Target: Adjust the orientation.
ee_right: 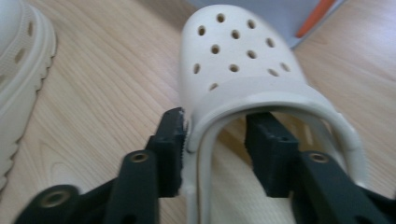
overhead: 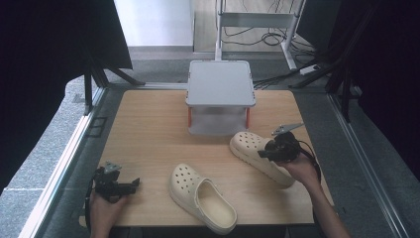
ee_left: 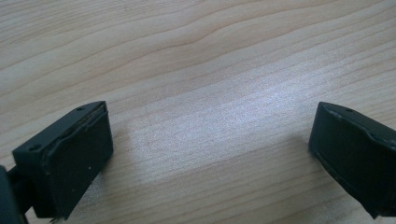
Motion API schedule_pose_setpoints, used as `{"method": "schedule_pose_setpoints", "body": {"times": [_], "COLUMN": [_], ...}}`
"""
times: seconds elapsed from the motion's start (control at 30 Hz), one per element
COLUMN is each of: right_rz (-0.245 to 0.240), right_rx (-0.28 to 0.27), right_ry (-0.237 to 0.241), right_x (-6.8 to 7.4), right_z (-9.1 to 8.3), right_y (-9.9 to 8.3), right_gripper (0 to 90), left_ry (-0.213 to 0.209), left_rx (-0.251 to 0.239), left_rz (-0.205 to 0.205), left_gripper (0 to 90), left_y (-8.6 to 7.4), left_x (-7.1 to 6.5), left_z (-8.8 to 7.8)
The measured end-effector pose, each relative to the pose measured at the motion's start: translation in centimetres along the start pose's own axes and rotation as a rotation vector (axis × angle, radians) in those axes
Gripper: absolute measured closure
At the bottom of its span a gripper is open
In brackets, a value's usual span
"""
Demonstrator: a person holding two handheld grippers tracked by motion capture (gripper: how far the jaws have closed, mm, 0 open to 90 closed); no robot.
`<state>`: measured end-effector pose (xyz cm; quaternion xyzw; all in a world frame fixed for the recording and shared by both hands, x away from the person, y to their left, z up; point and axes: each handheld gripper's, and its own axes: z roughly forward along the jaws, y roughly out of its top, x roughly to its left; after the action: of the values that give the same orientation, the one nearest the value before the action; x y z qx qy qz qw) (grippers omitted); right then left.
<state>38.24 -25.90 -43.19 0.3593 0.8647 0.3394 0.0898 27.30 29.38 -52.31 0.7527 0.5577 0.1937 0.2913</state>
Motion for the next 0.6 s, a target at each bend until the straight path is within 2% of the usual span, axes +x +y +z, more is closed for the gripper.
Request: {"method": "schedule_pose_setpoints", "body": {"times": [0.1,0.17,0.3,0.4,0.5,0.6], "right_rz": [-0.001,-0.004,0.054,0.068,0.051,0.044], "right_rx": [0.009,0.007,-0.003,0.001,0.002,-0.009], "right_ry": [0.017,0.007,0.038,0.021,-0.005,-0.006], "right_x": [0.1,0.2,0.1,0.3,0.8,1.5], "right_z": [0.6,0.7,0.5,0.4,0.1,-0.5], "right_y": [0.1,0.1,-0.2,-0.2,-0.1,0.2], "right_gripper": [64.8,67.5,75.8,77.2,77.4,77.4], "left_ry": [0.0,0.0,0.0,0.0,0.0,0.001], "left_rx": [0.0,0.0,0.0,0.0,0.0,0.0], "left_rz": [0.0,0.0,0.0,0.0,0.0,0.0], "left_gripper": [0.0,0.0,0.0,0.0,0.0,0.0], "left_y": [0.0,0.0,0.0,0.0,0.0,0.0], "left_x": [0.0,0.0,0.0,0.0,0.0,0.0], "left_z": [0.0,0.0,0.0,0.0,0.0,0.0]}}
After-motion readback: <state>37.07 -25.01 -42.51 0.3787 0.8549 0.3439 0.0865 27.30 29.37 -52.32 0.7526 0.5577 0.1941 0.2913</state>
